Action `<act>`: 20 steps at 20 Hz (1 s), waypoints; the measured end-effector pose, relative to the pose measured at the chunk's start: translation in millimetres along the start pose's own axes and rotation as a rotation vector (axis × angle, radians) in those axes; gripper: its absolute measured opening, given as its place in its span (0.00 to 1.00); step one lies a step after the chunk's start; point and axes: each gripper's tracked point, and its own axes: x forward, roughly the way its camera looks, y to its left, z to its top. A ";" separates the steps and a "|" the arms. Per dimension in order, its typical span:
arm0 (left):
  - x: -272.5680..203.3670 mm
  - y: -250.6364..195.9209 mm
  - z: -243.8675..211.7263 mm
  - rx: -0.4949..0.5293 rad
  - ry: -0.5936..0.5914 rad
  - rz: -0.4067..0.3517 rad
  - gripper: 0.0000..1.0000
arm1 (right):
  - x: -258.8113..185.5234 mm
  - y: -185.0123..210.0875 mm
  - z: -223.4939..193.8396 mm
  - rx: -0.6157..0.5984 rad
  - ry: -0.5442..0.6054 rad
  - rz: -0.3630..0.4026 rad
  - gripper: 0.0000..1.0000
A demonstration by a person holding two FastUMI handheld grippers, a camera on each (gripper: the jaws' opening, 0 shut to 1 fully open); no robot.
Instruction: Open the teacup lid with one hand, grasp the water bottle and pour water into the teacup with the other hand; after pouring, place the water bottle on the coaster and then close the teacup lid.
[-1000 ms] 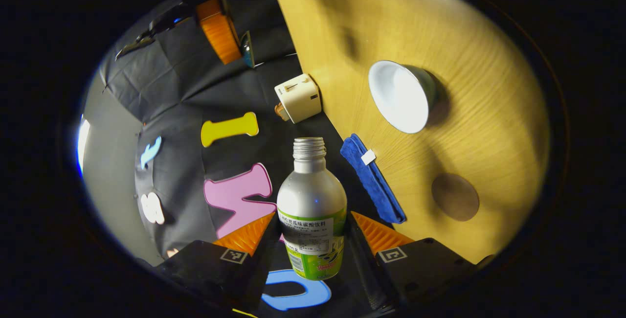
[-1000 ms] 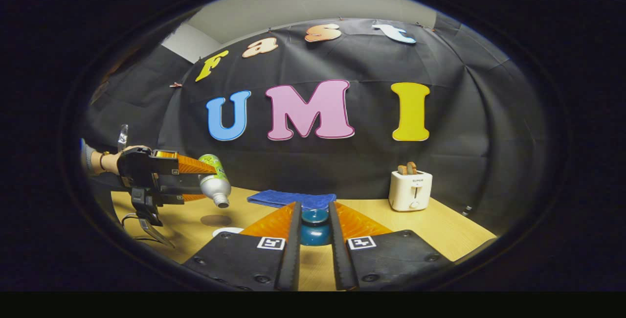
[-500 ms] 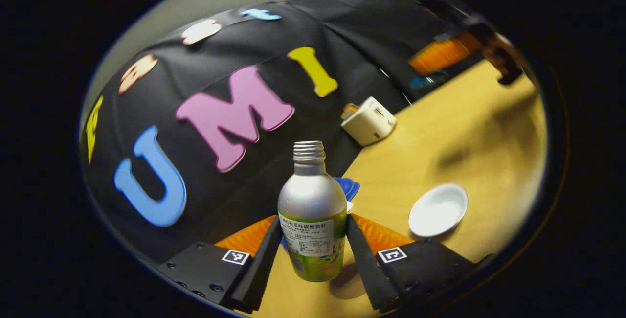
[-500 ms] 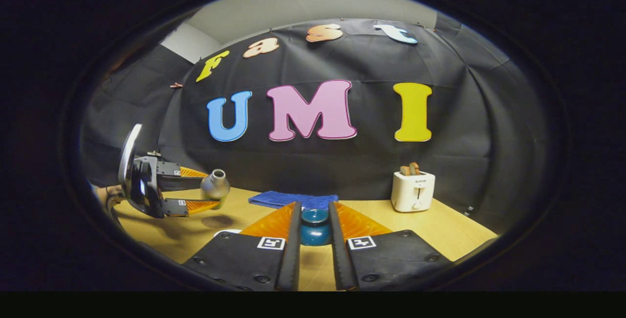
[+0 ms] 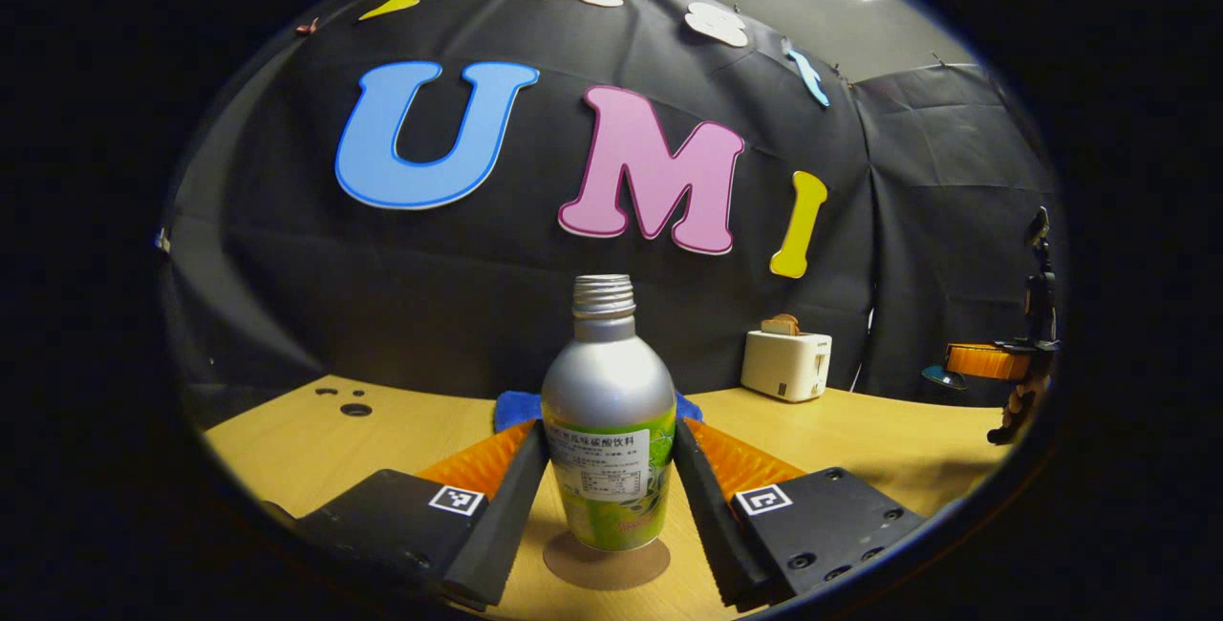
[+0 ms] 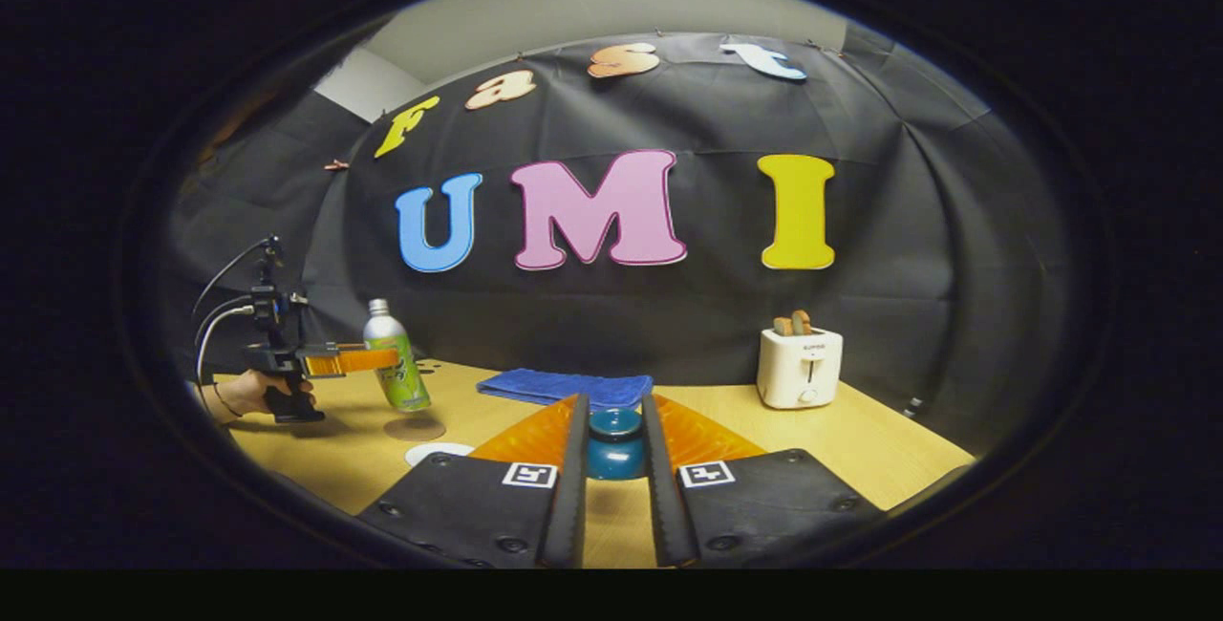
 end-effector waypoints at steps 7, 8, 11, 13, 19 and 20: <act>-2.0 6.3 -20.2 0.003 0.051 0.006 0.81 | 3.3 9.8 -5.6 0.001 0.012 0.021 0.32; -0.9 6.0 -21.0 0.003 0.054 0.004 0.81 | 3.0 10.6 -5.5 0.001 0.013 0.023 0.32; 1.3 8.6 -26.3 0.030 0.068 0.021 0.81 | 2.5 13.3 -5.3 0.000 0.013 0.028 0.37; 0.8 9.2 -31.1 0.059 0.074 0.025 0.81 | 2.2 14.2 -3.9 -0.003 0.009 0.029 0.32; 2.5 6.5 -33.1 0.081 0.082 0.024 0.84 | 2.5 15.6 -5.7 -0.005 0.016 0.033 0.36; 2.0 6.7 -32.9 0.091 0.081 0.030 0.84 | 2.5 16.1 -5.4 -0.005 0.015 0.034 0.37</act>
